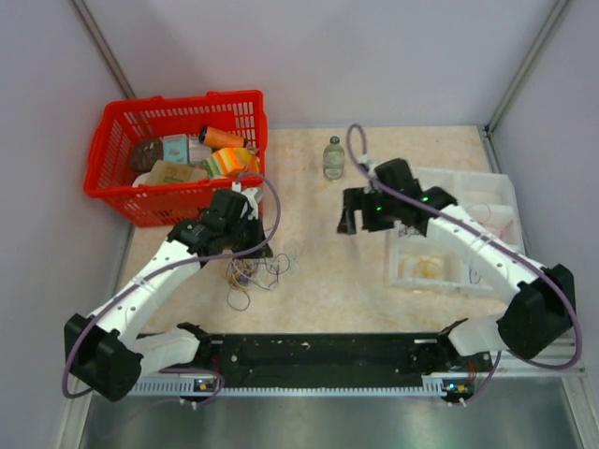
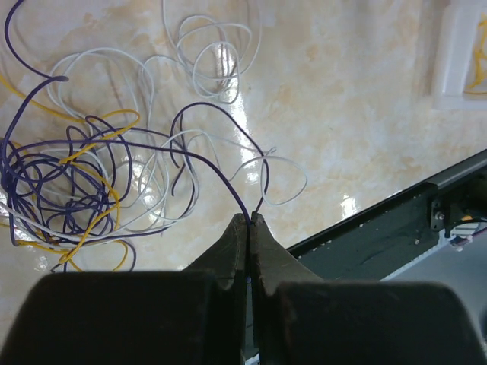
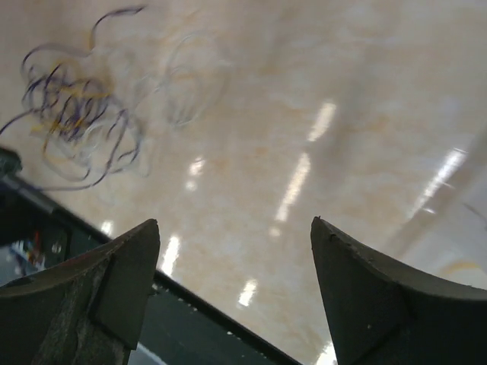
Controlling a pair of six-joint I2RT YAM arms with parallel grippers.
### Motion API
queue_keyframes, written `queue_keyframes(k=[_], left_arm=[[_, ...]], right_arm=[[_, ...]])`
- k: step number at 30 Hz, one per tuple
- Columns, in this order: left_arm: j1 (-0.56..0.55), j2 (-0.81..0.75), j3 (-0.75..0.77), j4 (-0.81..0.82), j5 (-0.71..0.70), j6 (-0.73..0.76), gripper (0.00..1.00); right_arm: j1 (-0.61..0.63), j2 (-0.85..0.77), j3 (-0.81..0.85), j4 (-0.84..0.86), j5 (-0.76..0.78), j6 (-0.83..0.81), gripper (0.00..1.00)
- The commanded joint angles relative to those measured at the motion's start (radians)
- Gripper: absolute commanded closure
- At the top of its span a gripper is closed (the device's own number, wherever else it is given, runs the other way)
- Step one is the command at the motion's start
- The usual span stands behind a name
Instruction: Untangle the cables
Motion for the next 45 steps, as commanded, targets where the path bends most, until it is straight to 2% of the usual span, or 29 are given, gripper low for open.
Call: queue_keyframes(k=[1, 5, 9, 20, 26, 29, 31, 35, 36, 38, 40, 44, 45], left_arm=[[0.003, -0.045, 0.106, -0.054, 0.042, -0.032, 0.99], [0.001, -0.049, 0.147, -0.074, 0.086, -0.069, 1.00], [0.003, -0.022, 0.196, -0.085, 0.139, -0.099, 1.00], [0.003, -0.022, 0.377, -0.103, 0.119, -0.153, 1.00], [0.004, -0.013, 0.480, -0.119, 0.110, -0.176, 1.00], [0.006, -0.010, 0.541, -0.142, 0.085, -0.167, 1.00], [0.006, -0.006, 0.578, -0.146, 0.074, -0.162, 1.00], [0.006, -0.011, 0.623, -0.151, 0.047, -0.135, 0.99], [0.004, -0.011, 0.638, -0.157, 0.030, -0.121, 0.93], [0.004, -0.025, 0.667, -0.168, -0.016, -0.086, 0.80], [0.006, -0.060, 0.670, -0.172, -0.108, -0.055, 0.62], [0.006, -0.160, 0.609, -0.160, -0.217, -0.017, 0.43], [0.004, -0.184, 0.577, -0.154, -0.273, -0.020, 0.43]], right_arm=[[0.214, 0.031, -0.070, 0.425, -0.259, -0.035, 0.21], [0.297, 0.047, -0.123, 0.665, -0.381, 0.042, 0.21], [0.402, 0.027, -0.160, 0.791, -0.343, -0.011, 0.21], [0.531, 0.013, -0.169, 0.907, -0.190, -0.070, 0.29], [0.564, 0.033, -0.111, 0.883, 0.010, -0.139, 0.30], [0.567, 0.050, -0.038, 0.849, 0.033, -0.173, 0.40], [0.581, 0.054, 0.019, 0.823, 0.051, -0.203, 0.51], [0.587, 0.050, 0.136, 0.756, 0.056, -0.202, 0.96], [0.587, 0.048, 0.168, 0.739, 0.050, -0.202, 1.00], [0.587, 0.030, 0.209, 0.737, 0.065, -0.185, 1.00], [0.587, 0.010, 0.229, 0.737, 0.097, -0.165, 1.00], [0.586, -0.021, 0.285, 0.700, 0.166, -0.116, 1.00], [0.587, -0.021, 0.309, 0.696, 0.172, -0.104, 1.00]])
